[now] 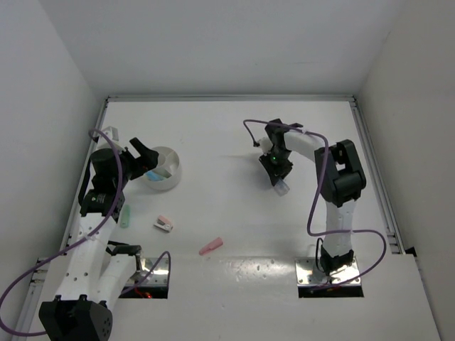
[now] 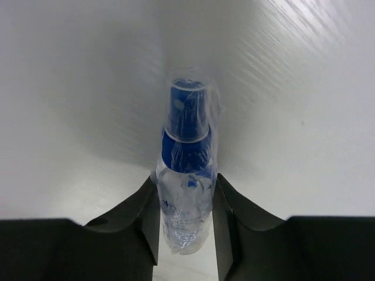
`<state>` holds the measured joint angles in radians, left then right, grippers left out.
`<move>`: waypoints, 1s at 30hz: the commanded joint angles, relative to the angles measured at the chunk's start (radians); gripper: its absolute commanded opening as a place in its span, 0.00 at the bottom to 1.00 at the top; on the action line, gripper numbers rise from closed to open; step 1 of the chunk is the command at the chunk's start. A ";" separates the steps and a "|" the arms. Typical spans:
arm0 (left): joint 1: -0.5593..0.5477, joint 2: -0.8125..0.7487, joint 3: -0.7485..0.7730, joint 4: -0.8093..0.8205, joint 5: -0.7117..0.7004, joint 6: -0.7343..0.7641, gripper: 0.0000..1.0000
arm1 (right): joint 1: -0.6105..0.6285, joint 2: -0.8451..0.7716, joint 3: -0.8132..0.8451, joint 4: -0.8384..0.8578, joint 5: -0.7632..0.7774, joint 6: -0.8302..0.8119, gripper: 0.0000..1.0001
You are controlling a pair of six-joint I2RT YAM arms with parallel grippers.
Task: Sort the stationery into containers
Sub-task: Pick up the stationery from the center of the board, then place the stationery in the storage box.
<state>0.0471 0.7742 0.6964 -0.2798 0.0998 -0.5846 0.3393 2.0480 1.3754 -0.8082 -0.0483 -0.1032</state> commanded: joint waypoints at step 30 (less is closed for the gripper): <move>0.111 -0.177 -0.029 0.080 -0.153 -0.011 0.93 | 0.340 0.377 0.686 1.425 -1.033 0.553 0.00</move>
<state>0.1417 0.6044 0.6758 -0.2436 -0.0437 -0.5880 0.6437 2.3981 1.9724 0.3908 -0.9962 0.3820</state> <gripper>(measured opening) 0.928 0.342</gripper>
